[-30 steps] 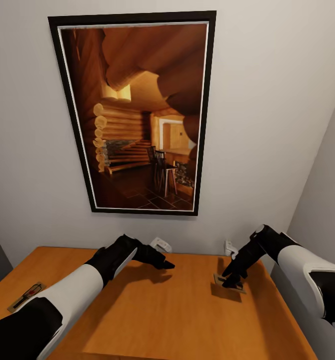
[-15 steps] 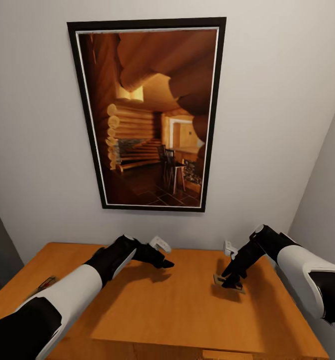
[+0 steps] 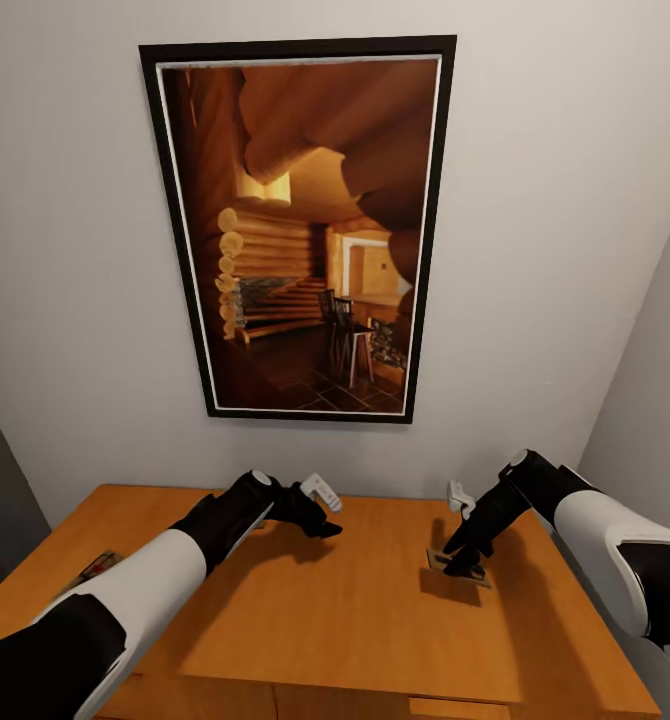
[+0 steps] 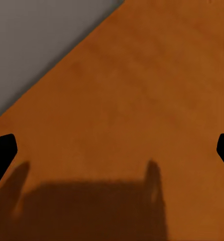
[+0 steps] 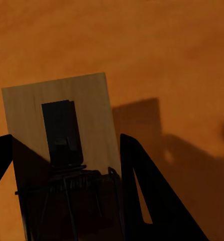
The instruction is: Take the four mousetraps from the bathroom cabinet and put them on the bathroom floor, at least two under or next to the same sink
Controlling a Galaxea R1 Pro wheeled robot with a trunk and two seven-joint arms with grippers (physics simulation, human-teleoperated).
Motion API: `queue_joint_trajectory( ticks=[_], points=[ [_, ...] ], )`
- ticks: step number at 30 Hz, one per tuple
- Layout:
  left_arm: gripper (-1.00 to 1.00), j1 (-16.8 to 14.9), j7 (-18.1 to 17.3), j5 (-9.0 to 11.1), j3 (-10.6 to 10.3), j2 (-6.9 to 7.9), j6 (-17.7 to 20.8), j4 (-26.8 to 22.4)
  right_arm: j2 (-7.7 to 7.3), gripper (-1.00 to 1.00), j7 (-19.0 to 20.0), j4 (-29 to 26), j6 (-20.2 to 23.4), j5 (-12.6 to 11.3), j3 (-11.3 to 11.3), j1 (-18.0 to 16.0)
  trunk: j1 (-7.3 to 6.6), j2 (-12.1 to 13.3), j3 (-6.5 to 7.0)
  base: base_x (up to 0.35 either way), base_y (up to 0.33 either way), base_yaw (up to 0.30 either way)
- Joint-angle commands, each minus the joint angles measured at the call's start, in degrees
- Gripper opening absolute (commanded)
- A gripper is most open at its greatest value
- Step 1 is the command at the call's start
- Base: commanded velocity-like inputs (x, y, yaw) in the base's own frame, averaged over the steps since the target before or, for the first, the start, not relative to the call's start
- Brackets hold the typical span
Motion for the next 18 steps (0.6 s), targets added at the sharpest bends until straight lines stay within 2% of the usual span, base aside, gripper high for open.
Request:
queue_joint_trajectory(
  ticks=[1,18],
  points=[
    [1.00,-0.06,-0.14,0.00,-0.08,-0.14,0.29,-0.07,-0.02,-1.00,0.36,-0.08,0.97,-0.11,0.20,-0.05,0.02,-0.09,-0.10,0.000,0.000,0.000],
    [1.00,-0.05,-0.29,-0.04,-0.11,-1.92,0.42,-0.06,-0.02,-1.00,0.42,-0.01,1.01,-0.11,0.20,-0.07,0.02,-0.09,-0.10,0.000,0.000,0.000]
  ],
)
